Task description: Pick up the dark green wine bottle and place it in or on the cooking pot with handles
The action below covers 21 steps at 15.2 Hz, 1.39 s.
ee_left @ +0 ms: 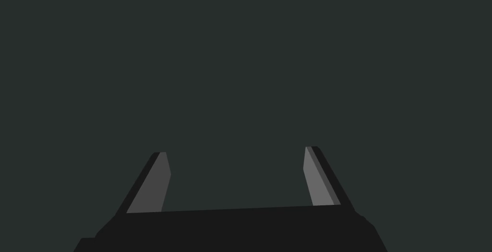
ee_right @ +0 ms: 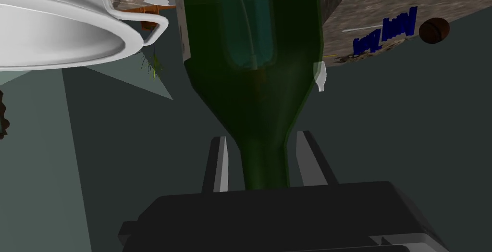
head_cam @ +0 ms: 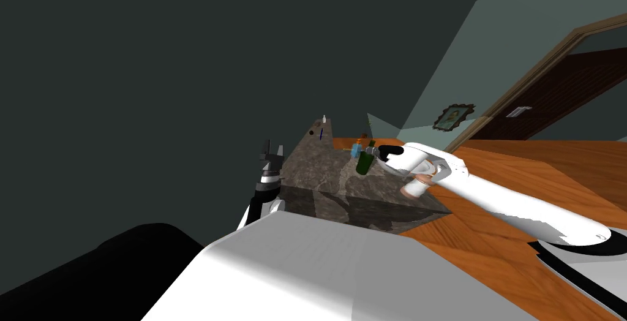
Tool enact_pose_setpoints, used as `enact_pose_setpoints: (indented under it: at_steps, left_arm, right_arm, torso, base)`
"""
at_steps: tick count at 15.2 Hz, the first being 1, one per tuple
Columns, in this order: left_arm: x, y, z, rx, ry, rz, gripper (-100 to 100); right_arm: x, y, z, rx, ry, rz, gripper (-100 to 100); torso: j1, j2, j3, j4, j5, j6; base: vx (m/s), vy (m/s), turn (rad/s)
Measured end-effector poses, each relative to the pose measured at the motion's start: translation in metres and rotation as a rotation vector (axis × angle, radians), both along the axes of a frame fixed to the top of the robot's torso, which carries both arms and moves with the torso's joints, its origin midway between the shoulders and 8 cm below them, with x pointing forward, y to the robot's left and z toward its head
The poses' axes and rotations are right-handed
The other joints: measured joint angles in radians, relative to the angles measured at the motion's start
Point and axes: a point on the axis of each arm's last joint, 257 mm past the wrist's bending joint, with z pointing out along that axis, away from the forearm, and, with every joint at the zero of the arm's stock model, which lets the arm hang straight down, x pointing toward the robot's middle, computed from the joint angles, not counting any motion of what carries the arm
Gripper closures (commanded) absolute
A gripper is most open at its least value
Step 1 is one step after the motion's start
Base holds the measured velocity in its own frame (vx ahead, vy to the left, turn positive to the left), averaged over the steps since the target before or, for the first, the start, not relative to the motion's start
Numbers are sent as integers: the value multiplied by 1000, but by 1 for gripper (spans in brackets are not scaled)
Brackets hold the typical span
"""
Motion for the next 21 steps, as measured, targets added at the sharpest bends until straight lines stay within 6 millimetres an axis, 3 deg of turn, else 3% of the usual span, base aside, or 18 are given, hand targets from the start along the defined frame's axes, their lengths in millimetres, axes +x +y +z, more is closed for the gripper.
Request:
enact_pose_setpoints:
  at_steps: [4, 12, 17, 21]
  left_arm:
    - [0, 0, 0, 0, 0, 0, 0]
    - [0, 0, 0, 0, 0, 0, 0]
    - [0, 0, 0, 0, 0, 0, 0]
    - [0, 0, 0, 0, 0, 0, 0]
  right_arm:
    - [0, -6, 5, -9, -2, -9, 100]
    - [7, -76, 70, -112, -29, -149, 100]
    - [4, -111, 99, -142, -29, -217, 100]
    - [0, -140, 131, -158, -41, -289, 100]
  torso:
    - [-2, 0, 0, 1, 0, 0]
    - [-17, 4, 4, 3, -1, 4]
    - [-34, 4, 8, 12, 0, 23]
    - [-41, 10, 13, 16, 1, 27]
  base:
    - [-21, -39, 82]
    - [-62, -175, 190]
    - [-48, -119, 145]
    - [-58, -121, 205]
